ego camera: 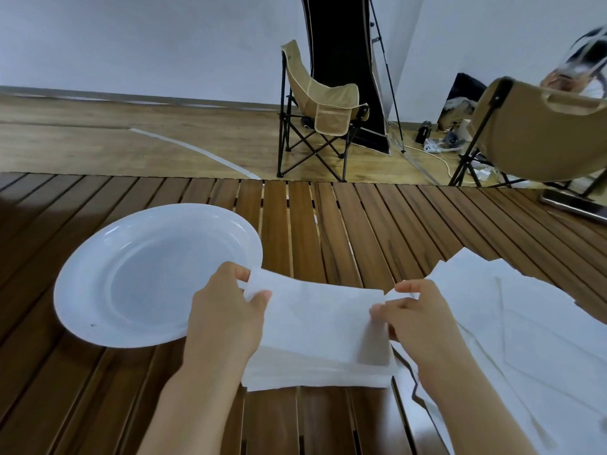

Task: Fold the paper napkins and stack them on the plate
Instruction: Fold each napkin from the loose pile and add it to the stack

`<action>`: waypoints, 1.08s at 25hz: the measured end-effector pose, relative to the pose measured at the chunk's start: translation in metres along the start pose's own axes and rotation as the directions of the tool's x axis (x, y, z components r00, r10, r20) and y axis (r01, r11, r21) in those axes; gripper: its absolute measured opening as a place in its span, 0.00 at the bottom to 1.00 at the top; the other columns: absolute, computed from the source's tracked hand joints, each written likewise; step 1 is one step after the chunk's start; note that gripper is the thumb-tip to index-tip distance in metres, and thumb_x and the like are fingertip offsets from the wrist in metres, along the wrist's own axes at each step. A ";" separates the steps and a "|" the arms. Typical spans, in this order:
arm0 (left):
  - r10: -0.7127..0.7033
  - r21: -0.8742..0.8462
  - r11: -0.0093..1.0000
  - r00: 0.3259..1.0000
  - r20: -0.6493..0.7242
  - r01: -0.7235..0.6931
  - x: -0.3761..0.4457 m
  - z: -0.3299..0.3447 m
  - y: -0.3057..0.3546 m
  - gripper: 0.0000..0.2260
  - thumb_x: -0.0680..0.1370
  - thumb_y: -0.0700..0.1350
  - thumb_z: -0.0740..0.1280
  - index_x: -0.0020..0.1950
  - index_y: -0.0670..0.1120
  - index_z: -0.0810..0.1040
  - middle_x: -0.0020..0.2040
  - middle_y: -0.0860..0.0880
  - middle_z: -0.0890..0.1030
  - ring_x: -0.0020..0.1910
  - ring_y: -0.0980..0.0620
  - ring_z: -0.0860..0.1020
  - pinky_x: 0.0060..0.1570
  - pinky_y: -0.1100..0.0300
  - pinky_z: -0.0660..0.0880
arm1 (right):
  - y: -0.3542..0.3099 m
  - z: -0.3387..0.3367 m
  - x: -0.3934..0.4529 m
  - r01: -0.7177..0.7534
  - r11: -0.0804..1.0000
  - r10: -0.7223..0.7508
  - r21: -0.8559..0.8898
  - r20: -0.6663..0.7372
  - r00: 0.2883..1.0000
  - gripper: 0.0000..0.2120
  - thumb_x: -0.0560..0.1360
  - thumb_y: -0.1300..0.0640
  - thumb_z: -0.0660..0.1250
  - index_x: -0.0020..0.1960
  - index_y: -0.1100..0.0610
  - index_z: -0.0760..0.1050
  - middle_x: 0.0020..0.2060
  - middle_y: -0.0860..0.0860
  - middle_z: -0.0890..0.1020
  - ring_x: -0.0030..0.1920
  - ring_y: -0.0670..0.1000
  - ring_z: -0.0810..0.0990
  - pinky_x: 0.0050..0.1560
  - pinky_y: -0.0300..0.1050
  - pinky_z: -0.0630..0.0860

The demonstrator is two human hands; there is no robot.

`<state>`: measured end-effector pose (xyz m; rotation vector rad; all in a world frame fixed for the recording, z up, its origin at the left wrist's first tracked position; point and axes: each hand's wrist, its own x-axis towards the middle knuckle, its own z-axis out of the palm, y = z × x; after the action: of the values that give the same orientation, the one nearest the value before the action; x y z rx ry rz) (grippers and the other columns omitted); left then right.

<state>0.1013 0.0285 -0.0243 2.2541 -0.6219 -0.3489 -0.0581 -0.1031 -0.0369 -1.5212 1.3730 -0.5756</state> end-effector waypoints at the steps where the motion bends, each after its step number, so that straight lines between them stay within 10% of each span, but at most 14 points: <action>1: -0.037 0.001 0.999 0.999 0.020 0.037 0.000 0.002 -0.001 0.13 0.76 0.47 0.68 0.56 0.52 0.66 0.55 0.48 0.77 0.48 0.53 0.74 0.46 0.60 0.72 | 0.001 0.001 0.000 0.038 0.997 -0.041 -0.071 -0.031 0.999 0.15 0.72 0.62 0.71 0.54 0.54 0.70 0.40 0.53 0.81 0.48 0.56 0.80 0.52 0.54 0.78; 9: -0.106 0.044 0.994 0.990 0.096 0.102 0.002 0.009 -0.010 0.25 0.75 0.40 0.68 0.65 0.55 0.59 0.53 0.46 0.77 0.44 0.51 0.74 0.35 0.63 0.70 | 0.002 0.008 0.002 0.165 0.900 -0.198 -0.404 -0.042 0.979 0.07 0.76 0.62 0.67 0.43 0.53 0.81 0.43 0.51 0.82 0.41 0.48 0.78 0.32 0.29 0.65; 18: -0.029 0.170 0.985 0.997 0.077 0.016 -0.003 0.008 -0.008 0.08 0.79 0.47 0.62 0.54 0.57 0.78 0.53 0.53 0.77 0.52 0.54 0.74 0.51 0.61 0.72 | 0.013 -0.012 0.002 -0.123 0.581 -0.019 -0.805 -0.165 0.986 0.10 0.78 0.53 0.58 0.56 0.53 0.73 0.75 0.51 0.58 0.75 0.57 0.55 0.69 0.59 0.58; 27: -0.018 0.138 0.990 0.996 0.087 0.006 -0.003 0.007 -0.006 0.10 0.79 0.48 0.63 0.60 0.53 0.76 0.52 0.54 0.73 0.50 0.55 0.72 0.50 0.64 0.68 | 0.022 -0.016 0.011 -0.281 0.563 0.164 -0.777 -0.229 0.960 0.16 0.77 0.54 0.57 0.61 0.57 0.73 0.72 0.51 0.62 0.74 0.58 0.54 0.70 0.64 0.54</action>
<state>0.0979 0.0293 -0.0332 2.3852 -0.6974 -0.4242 -0.0795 -0.1163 -0.0525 -1.9730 2.0645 0.1900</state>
